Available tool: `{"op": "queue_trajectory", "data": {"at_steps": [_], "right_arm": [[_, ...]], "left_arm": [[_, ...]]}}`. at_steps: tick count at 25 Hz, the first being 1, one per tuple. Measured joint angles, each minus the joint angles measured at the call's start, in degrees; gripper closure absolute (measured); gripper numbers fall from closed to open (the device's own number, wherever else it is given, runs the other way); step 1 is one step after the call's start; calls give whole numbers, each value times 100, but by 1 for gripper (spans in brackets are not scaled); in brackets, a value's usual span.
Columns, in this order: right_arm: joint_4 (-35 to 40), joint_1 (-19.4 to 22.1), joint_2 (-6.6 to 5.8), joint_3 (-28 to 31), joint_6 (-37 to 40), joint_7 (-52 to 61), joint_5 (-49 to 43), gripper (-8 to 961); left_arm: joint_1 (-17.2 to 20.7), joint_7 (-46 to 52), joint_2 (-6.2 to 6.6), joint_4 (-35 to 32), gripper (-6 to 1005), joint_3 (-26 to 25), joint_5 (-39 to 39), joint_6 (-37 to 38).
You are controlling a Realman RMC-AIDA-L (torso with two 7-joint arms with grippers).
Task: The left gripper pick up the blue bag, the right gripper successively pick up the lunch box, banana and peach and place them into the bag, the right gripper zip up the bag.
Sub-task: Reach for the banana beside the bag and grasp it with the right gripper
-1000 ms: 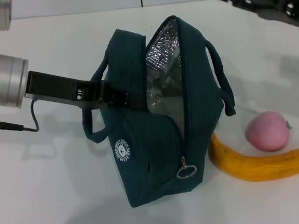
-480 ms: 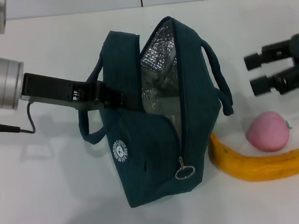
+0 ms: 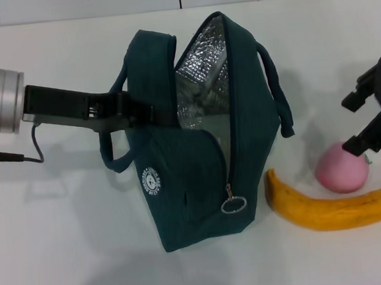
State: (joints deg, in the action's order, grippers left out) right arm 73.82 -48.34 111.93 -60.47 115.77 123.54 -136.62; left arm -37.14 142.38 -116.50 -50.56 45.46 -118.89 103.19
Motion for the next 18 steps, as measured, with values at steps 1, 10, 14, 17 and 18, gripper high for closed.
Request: {"op": "queue_trajectory", "data": {"at_steps": [1,10,14,17,18], "right_arm": [[108,-50,84,-168,27,75,-224,68],[197,-225,384,-2187,-319,682,-958,68],[192,-226,401,-2700,-605,782,-933,69],[128,-201,420,-2924,-822,811,-883,69],[86,-199,424,-2980,-885,811,-859,69]], "left_arm": [[-4,1,8,42,942,-11,1,-24],[-41,28,57,257,942,-57,27,-126],[-34,29,44,258,943,-154,29,-133],[-28,27,33,258,943,-161,31,-133],[-29,25,29,258,943,-161,32,-133]]}}
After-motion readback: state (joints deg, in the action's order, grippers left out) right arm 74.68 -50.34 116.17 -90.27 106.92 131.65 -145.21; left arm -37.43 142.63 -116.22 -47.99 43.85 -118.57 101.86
